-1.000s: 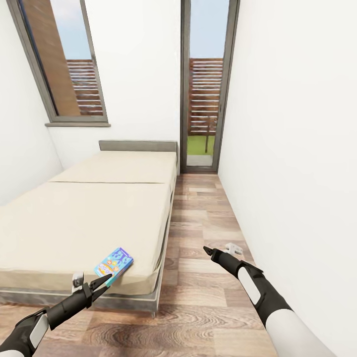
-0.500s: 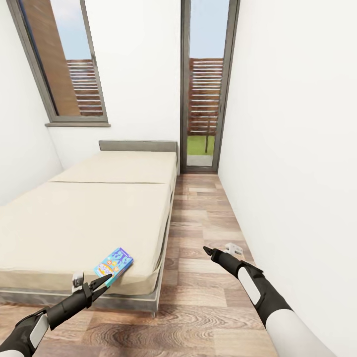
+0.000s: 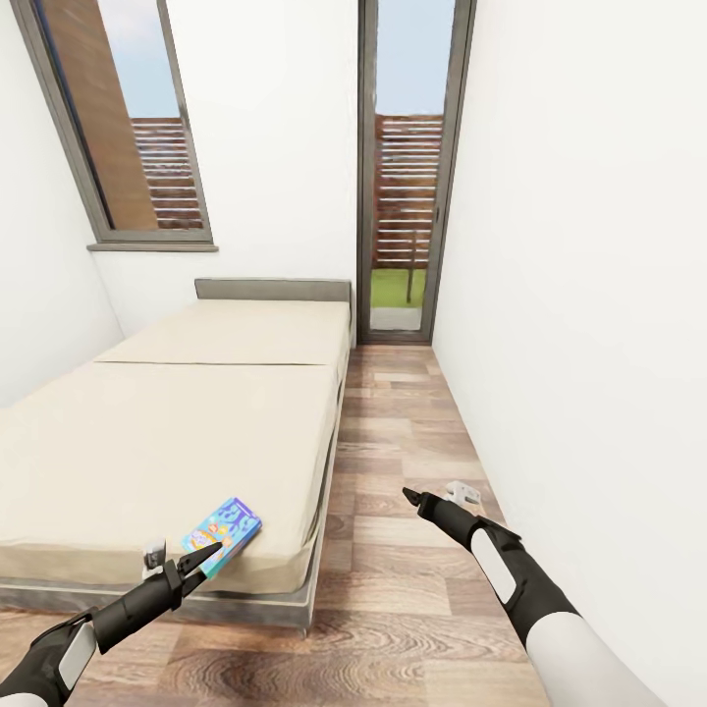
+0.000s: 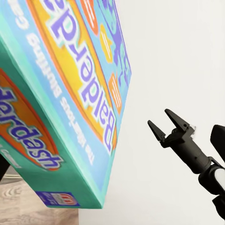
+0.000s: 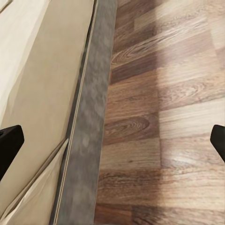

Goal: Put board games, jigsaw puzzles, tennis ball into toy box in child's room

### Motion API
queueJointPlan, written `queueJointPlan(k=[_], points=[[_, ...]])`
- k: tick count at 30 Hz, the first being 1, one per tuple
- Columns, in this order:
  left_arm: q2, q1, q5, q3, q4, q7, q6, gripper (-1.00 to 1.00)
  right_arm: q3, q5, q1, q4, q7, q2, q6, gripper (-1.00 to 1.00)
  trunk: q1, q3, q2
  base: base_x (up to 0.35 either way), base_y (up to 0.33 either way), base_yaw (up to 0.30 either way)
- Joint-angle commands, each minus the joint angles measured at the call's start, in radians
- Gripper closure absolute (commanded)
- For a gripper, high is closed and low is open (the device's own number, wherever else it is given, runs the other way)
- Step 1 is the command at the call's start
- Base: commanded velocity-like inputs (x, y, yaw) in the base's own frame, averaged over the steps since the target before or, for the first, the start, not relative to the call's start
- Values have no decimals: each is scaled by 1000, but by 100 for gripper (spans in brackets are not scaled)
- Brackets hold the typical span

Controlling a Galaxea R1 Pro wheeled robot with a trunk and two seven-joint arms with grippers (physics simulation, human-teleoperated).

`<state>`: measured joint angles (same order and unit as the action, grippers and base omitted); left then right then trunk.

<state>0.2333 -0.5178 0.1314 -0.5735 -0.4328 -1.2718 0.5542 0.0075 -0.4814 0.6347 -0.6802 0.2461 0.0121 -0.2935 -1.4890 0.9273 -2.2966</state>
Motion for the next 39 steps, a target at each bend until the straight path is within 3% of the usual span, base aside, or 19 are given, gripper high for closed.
queueJointPlan(k=[1,34,35,39], points=[[0,-1,1,-2,0,-3,10,-100,0,-8,0,-1,0,0,-5,-100,0,1,0,8,0,0],[1,-1,1,-2,0,-3,15,-100,0,-8,0,-1,1,0,-4,-100,0,1,0,1,0,0],[2,-1,1,-2,0,-4,15,100,0,-8,0,-1,1,0,-4,-100,0,1,0,0,0,0],[4,-1,1,-2,0,-6,15,100,0,-8,0,-1,1,0,-4,-100,0,1,0,0,0,0]])
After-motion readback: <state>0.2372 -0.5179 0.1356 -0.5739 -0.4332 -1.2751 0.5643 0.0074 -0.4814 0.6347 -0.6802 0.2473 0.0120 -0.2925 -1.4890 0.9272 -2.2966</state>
